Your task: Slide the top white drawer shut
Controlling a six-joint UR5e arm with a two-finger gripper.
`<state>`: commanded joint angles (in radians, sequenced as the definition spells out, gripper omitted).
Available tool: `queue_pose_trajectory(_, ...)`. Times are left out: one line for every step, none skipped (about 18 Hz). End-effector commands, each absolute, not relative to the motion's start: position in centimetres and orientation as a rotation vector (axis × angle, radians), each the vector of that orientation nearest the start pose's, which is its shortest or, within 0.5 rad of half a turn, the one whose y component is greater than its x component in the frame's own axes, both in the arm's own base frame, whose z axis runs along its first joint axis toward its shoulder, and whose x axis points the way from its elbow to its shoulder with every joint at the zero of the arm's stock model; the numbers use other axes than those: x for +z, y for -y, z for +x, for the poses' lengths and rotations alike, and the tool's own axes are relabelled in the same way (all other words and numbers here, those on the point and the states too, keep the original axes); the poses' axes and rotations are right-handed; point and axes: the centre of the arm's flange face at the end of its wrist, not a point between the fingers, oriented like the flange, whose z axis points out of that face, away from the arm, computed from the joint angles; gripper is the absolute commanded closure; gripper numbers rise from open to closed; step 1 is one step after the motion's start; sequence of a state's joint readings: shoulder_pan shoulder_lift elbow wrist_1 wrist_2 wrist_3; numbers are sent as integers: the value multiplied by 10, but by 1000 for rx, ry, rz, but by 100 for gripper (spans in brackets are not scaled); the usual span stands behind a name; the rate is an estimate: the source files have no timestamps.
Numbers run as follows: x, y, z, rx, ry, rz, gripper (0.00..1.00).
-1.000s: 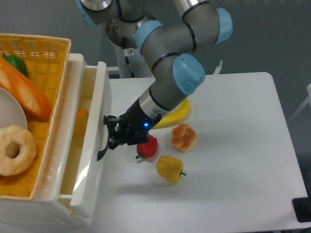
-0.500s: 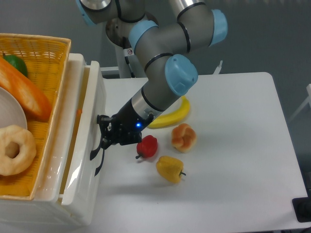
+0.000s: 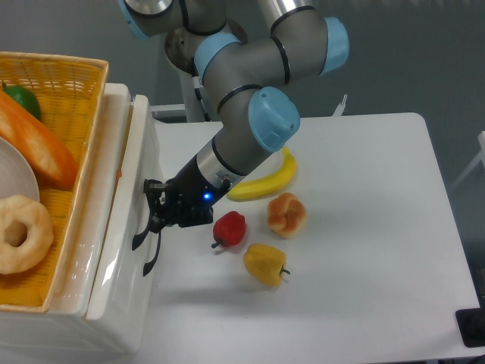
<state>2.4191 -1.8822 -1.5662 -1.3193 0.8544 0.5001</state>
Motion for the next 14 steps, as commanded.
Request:
queue_pose_trajectory(369,-546,-319,-802,473,-2571,100)
queue_pose_trajectory(369,-545,-321,-795,469,-2570,100)
queue_pose_trajectory(370,-545,-323,-785,464,-2568,99)
queue_pose_trajectory(371,-544,-326,-775,459,-2566,89)
queue_pose_trajectory(371,-542,-329,-764,444,-2567,79)
queue_pose_trajectory(371,-538,-336,-749,426,-2564,68)
queue_pose_trajectory(371,-530,-346,-733,416,-2557,58)
queue_pose_trajectory(371,-523,-356,-718,413,-2550,54)
queue_pose_trajectory(371,-515,-368,-708,432,-2542,49)
queue_pose_trajectory(372,-506,-379,-696,457,-2532,45)
queue_pose_trajectory(375,-499,-390,-682,478,-2522,42)
queue_pose_trajectory(377,-490,-402,-671,505,-2511,38)
queue_pose_trajectory(378,-479,-416,-655,536,-2499,34)
queue_pose_trajectory(379,-470,-429,-640,561,-2489,28)
